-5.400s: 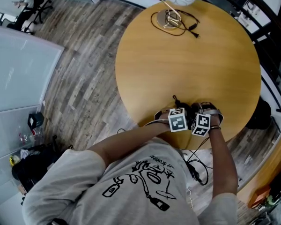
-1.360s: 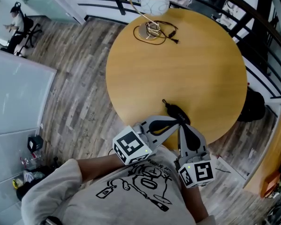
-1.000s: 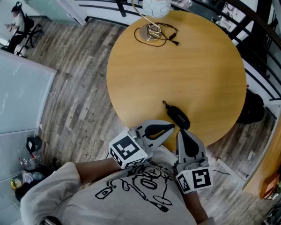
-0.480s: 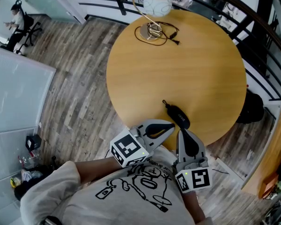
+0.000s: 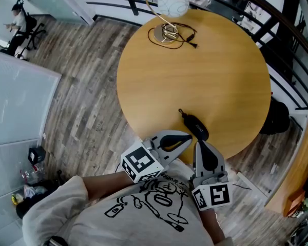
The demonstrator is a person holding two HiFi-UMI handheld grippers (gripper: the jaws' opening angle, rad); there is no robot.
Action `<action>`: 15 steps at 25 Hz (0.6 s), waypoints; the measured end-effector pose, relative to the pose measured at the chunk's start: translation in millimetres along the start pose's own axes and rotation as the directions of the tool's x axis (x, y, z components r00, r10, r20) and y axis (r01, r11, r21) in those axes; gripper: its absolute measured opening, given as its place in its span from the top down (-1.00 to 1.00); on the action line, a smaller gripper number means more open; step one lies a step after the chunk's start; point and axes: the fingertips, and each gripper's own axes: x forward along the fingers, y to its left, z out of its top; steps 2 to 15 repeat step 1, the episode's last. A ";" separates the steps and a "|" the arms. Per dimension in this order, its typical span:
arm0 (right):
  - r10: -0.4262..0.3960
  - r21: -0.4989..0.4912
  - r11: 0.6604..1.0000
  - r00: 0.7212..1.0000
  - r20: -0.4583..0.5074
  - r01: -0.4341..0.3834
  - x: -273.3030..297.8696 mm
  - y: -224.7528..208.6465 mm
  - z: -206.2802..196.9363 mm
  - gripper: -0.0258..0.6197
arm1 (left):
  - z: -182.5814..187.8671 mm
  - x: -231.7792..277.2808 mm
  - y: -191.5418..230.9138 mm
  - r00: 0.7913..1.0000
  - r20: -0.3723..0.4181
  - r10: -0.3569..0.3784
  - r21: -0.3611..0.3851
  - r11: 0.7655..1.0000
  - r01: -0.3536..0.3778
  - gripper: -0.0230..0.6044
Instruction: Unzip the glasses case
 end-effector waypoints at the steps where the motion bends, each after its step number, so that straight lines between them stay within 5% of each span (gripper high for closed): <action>1: 0.000 0.000 1.000 1.000 0.000 0.000 0.7 0.0 0.1 0.86 | 0.3 -0.2 0.4 1.000 0.001 0.001 0.000 1.000 -0.001 0.91; 15: 0.000 0.000 1.000 1.000 0.000 0.000 0.7 0.0 0.1 0.86 | 0.3 -0.2 0.4 1.000 0.001 0.001 0.000 1.000 -0.001 0.91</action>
